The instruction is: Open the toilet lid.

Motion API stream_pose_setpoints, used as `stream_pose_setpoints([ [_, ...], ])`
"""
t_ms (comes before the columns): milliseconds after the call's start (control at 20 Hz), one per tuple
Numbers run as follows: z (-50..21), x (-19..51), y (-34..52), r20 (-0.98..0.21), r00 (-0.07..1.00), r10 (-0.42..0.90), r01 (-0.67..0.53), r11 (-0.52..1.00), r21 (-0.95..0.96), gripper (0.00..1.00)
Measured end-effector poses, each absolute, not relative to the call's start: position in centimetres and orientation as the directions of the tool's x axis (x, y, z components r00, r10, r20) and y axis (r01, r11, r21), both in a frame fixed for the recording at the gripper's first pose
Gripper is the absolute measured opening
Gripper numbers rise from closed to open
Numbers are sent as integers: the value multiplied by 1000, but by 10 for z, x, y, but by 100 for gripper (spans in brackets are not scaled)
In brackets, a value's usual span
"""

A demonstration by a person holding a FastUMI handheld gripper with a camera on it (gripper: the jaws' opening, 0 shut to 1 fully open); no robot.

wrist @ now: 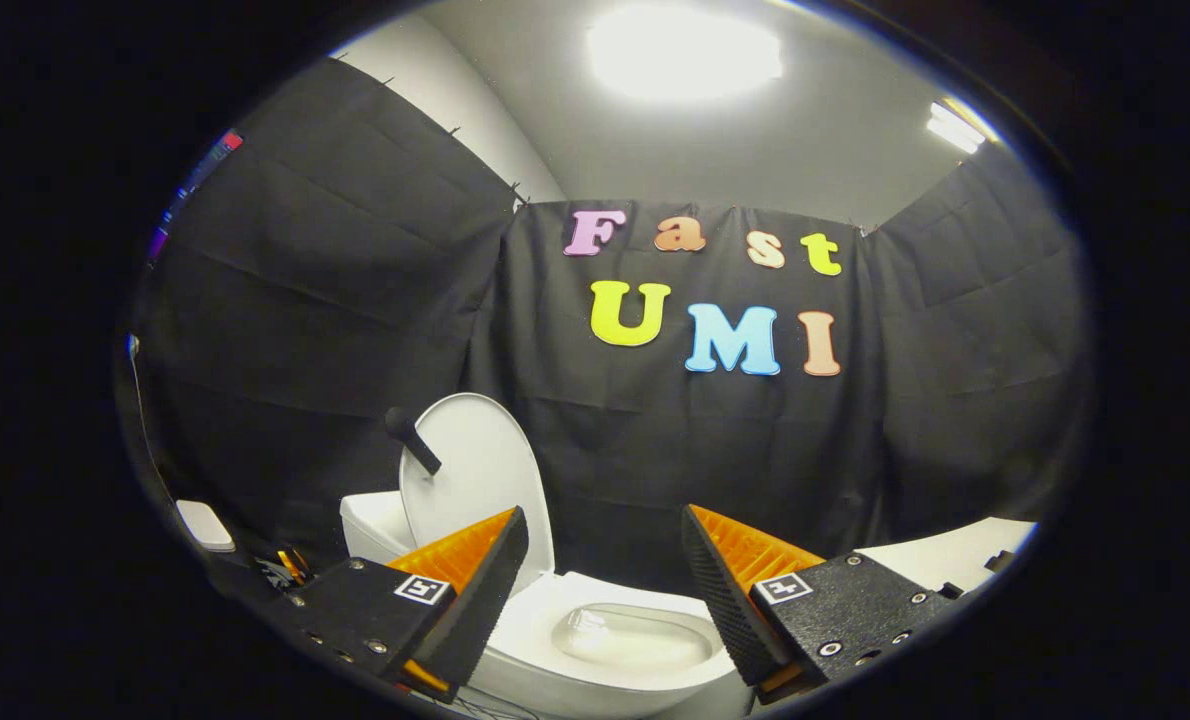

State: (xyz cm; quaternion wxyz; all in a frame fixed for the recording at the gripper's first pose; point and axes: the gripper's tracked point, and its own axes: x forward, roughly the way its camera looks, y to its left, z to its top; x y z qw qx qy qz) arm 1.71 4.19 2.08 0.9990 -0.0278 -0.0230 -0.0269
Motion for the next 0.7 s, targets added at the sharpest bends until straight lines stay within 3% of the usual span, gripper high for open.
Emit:
stream_pose_setpoints([
  [700,-10,17,46,-34,998,-45,45,999,-11,95],
])
